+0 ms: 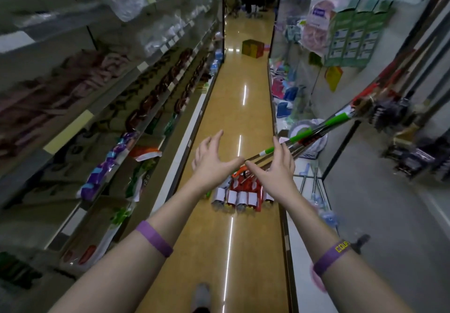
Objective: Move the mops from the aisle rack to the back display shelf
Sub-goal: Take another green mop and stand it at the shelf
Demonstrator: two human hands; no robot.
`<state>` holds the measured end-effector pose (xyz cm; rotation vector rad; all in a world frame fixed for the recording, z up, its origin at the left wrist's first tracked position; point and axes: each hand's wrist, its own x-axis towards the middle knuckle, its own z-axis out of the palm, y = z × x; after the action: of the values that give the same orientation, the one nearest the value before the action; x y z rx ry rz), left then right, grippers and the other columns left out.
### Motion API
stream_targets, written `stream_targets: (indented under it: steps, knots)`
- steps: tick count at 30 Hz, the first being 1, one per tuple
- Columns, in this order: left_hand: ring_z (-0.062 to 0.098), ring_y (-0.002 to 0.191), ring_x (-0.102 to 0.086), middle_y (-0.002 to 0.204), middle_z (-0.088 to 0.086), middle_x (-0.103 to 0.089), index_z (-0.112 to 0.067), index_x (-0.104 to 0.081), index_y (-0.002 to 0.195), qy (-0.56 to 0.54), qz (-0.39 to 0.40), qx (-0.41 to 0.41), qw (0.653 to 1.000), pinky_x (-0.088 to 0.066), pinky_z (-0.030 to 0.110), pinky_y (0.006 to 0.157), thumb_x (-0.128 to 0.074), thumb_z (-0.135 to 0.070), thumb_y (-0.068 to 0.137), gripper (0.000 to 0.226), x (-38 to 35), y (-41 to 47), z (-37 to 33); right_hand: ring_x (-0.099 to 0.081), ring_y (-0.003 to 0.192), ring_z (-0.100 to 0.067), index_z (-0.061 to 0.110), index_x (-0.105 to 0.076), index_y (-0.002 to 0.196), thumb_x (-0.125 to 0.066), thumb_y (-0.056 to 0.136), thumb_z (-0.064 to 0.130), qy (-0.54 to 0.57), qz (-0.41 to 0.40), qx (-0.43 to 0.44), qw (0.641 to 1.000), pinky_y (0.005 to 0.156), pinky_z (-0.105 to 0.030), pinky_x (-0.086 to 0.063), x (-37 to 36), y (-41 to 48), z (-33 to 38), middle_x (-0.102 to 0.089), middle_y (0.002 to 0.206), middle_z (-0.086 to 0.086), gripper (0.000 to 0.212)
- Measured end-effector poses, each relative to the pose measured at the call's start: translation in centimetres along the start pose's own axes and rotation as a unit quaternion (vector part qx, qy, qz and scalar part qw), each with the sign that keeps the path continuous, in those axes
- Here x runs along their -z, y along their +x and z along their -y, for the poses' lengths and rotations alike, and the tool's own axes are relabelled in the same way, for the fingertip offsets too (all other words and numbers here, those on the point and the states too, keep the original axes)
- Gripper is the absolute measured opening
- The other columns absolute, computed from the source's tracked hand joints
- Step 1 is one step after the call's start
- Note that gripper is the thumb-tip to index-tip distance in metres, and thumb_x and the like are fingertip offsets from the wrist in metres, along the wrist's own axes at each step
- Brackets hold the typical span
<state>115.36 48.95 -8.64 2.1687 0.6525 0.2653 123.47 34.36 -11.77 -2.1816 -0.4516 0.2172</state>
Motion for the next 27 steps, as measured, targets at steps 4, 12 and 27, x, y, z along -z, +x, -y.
stream_targets:
  steps: [4,12,27]
  knots:
    - [0.024,0.148,-0.014,0.162,-0.002,-0.015,-0.041,-0.017,0.153,-0.029,0.014,0.009,0.999,-0.021,0.058,0.117,-0.066,-0.054,0.082,0.087,-1.6,7.8,0.7,0.005,0.153,-0.025,0.034,-0.005,0.157,-0.066,0.085,0.059,-0.013,-0.004,-0.015,1.0,0.124,-0.052,-0.007,-1.5,6.5,-1.1,0.0,0.166,0.001,0.099]
    - [0.025,0.147,-0.017,0.161,0.0,-0.017,-0.039,-0.02,0.152,-0.054,0.058,0.02,0.997,-0.022,0.056,0.117,-0.063,-0.054,0.084,0.082,-3.0,26.6,1.6,0.005,0.153,-0.022,0.03,-0.009,0.158,-0.059,0.09,0.059,-0.02,-0.024,-0.068,0.997,0.123,-0.049,-0.007,-4.7,23.4,-1.2,-0.001,0.167,0.002,0.09]
    - [0.022,0.147,-0.017,0.16,-0.002,-0.02,-0.039,-0.023,0.152,-0.047,0.14,0.028,0.989,-0.021,0.055,0.117,-0.058,-0.055,0.087,0.075,-8.4,48.6,0.4,0.0,0.153,-0.021,0.031,-0.007,0.158,-0.051,0.094,0.06,-0.001,-0.004,-0.102,0.995,0.124,-0.048,-0.009,-6.6,44.9,-4.6,-0.005,0.167,0.003,0.084]
